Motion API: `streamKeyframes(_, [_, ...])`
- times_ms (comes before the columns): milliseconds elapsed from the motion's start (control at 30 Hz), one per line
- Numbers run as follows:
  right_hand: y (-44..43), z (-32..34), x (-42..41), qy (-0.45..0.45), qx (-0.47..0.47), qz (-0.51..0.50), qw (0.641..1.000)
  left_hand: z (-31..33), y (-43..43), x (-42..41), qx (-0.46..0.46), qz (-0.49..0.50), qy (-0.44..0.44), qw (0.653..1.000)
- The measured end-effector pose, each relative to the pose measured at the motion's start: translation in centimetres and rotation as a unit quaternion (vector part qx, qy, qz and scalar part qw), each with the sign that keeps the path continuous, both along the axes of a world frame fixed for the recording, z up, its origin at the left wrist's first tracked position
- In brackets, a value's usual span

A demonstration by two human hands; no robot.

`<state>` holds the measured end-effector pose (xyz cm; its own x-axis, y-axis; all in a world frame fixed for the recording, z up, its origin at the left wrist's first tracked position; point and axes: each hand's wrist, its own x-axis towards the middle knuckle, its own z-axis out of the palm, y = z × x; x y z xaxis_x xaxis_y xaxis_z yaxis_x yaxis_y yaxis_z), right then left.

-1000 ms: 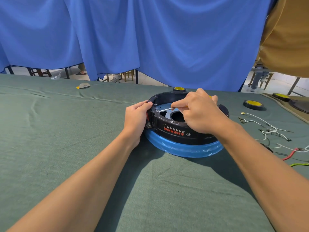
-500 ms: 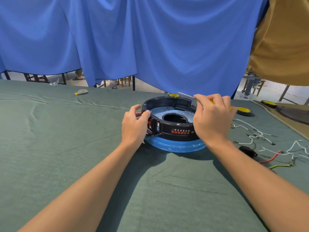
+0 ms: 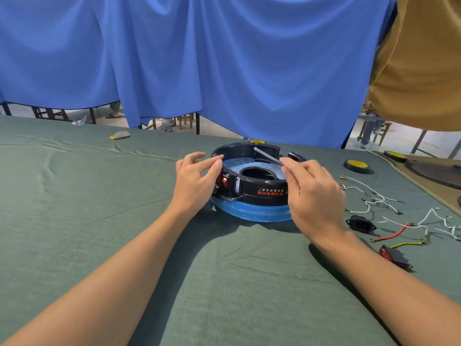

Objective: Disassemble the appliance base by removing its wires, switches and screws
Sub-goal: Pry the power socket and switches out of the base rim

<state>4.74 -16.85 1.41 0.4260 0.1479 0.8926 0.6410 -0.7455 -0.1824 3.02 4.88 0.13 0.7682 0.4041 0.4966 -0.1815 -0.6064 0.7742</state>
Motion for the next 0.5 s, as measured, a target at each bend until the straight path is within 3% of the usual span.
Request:
streamKeyframes(200, [-0.4,-0.8,-3.1,-0.011,-0.122,0.129,0.984,0.0,0.7,0.1,-0.067,-0.089,0.014,0.994])
streamKeyframes(367, [0.5,-1.1,-3.8,0.064,-0.174,0.110,0.976,-0.2,-0.5,0.0,-0.080,-0.056,-0.002,0.995])
streamKeyframes(500, [0.6,-1.2,-4.3,0.075,-0.188,0.100,0.974,-0.2,-0.7,-0.1,-0.078,-0.043,-0.002,0.996])
